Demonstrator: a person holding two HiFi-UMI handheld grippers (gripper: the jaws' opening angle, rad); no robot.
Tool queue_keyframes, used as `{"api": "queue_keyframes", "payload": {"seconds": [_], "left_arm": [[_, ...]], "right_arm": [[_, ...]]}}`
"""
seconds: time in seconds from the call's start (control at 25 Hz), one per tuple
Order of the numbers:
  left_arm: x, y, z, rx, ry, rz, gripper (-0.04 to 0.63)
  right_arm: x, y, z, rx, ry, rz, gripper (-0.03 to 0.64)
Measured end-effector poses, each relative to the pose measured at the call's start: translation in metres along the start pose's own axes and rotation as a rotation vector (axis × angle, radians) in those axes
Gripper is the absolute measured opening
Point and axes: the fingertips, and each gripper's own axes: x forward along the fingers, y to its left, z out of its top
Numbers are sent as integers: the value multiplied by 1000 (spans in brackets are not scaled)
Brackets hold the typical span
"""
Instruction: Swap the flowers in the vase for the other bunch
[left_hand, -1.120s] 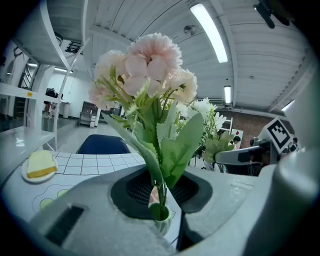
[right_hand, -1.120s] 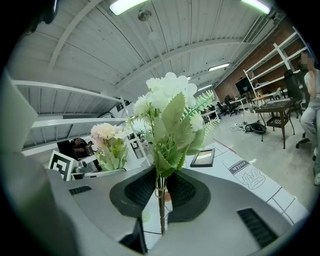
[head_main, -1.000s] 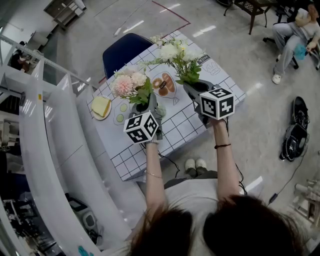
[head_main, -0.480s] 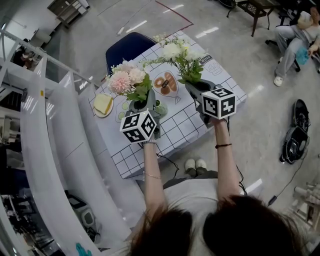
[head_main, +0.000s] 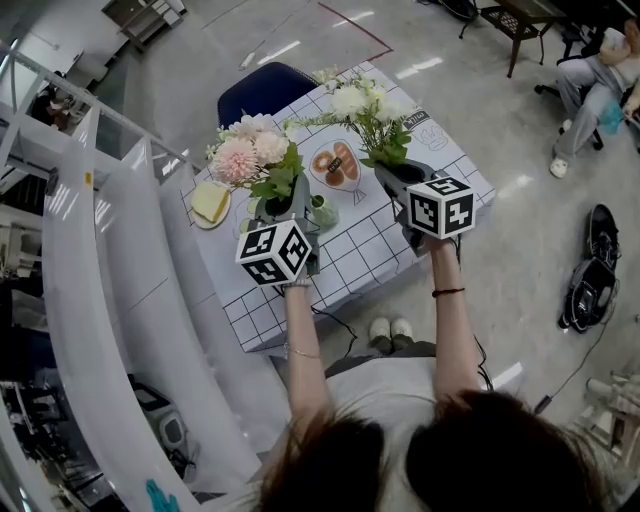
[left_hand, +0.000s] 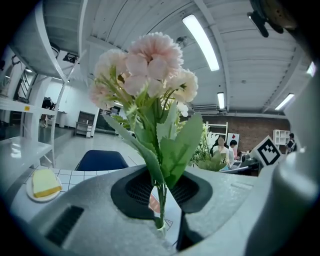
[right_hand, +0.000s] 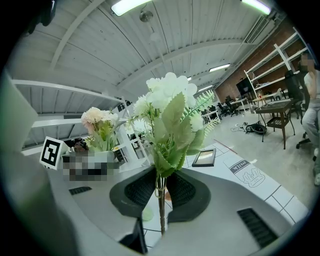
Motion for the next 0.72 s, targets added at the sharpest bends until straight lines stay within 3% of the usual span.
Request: {"api": "queue_keyframes", "payload": {"seconds": [0.72], "left_arm": [[-28,2,30,10,-75,15,77]], "right_arm": [[-9,9,2,-5,-10,-3,64]]}}
